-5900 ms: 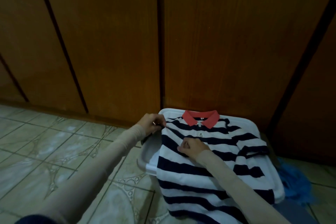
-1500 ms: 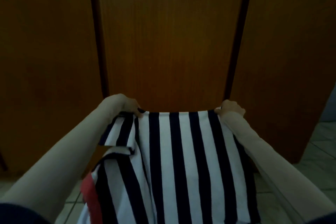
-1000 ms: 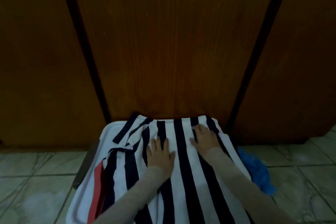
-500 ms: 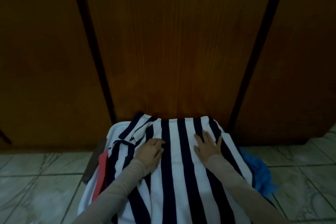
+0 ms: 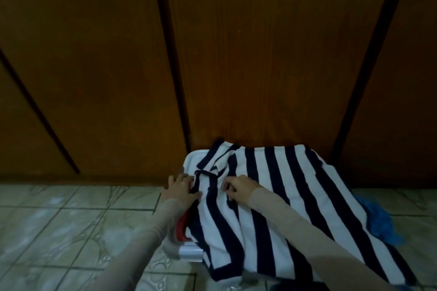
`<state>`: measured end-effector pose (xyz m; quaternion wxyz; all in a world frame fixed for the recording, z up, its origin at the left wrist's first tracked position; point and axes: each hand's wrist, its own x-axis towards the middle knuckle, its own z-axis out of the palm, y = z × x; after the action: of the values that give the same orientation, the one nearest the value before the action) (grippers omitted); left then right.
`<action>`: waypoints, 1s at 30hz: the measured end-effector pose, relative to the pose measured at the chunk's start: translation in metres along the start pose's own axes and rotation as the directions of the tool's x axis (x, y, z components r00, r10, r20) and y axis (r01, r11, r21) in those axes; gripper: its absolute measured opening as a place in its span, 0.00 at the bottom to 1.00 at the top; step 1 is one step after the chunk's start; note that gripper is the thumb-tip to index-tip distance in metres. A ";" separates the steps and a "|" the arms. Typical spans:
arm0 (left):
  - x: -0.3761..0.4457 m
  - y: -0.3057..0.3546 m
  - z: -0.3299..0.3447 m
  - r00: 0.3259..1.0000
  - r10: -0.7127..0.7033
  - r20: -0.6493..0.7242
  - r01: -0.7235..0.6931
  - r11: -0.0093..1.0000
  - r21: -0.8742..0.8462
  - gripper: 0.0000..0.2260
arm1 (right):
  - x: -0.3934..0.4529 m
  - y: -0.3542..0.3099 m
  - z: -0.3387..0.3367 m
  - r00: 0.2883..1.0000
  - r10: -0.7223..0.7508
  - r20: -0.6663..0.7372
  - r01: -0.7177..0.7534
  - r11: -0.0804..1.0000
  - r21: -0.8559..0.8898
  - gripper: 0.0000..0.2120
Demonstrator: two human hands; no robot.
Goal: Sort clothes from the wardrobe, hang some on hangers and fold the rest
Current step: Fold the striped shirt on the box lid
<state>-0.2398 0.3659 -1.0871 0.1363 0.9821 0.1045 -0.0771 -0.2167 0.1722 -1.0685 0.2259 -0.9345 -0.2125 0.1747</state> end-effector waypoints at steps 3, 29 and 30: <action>-0.002 0.005 -0.003 0.990 0.001 -0.141 -0.006 0.999 -0.042 0.11 | 0.002 -0.009 0.008 0.990 0.046 0.136 -0.043 0.999 -0.021 0.14; -0.058 -0.035 -0.048 0.892 -0.188 0.410 0.319 0.905 -0.281 0.24 | 0.008 -0.045 0.011 0.987 0.087 0.138 -0.061 0.981 -0.183 0.15; -0.059 -0.036 -0.049 0.865 -0.179 0.469 0.323 0.913 -0.248 0.21 | 0.005 -0.050 0.011 0.988 0.079 0.131 -0.051 0.978 -0.204 0.14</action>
<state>-0.2992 0.4023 -1.0393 0.3012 0.8820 0.2108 -0.2947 -0.2328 0.2191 -1.0537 0.1097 -0.9446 -0.2133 0.2242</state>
